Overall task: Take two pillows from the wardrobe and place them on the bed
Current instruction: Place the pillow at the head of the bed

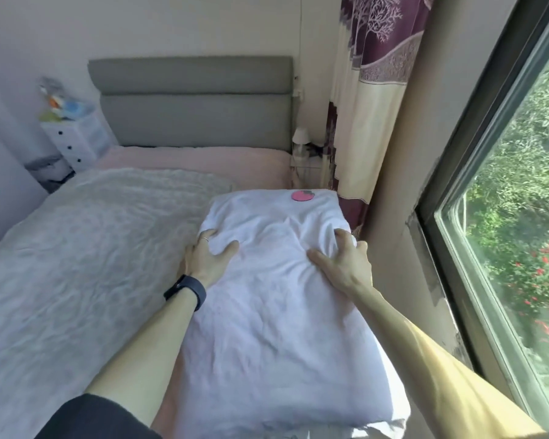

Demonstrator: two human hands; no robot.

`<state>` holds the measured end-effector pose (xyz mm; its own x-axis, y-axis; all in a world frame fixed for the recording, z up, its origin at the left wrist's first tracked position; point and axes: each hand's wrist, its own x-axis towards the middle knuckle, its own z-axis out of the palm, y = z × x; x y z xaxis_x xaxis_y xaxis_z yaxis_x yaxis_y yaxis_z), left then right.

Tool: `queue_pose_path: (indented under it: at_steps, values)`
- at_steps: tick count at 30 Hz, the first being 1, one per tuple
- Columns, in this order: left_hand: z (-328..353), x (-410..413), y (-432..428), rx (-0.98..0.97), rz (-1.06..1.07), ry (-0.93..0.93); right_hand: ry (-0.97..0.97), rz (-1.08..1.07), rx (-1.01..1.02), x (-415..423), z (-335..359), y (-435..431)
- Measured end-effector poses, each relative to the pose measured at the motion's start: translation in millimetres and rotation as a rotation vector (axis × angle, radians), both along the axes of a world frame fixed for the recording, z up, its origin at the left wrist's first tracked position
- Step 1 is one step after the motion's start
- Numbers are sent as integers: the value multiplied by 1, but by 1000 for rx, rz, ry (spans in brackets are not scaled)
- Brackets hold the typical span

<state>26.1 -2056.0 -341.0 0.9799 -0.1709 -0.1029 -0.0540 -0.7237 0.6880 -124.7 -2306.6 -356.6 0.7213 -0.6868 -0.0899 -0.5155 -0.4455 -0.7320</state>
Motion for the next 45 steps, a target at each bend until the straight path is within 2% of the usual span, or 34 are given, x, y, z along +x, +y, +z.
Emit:
queue_pose_path:
  at_steps: [9, 28, 37, 45]
  values:
    - [-1, 67, -26, 3, 61, 34, 0, 96, -29, 85, 9, -37]
    - [-36, 385, -141, 10, 60, 207, 156, 215, 2, 431, -22, -177]
    - [-62, 509, -205, 49, 235, 222, 153, 330, -5, 603, -46, -246]
    - [-92, 587, -242, 99, 368, 307, 215, 446, 15, 707, -72, -280]
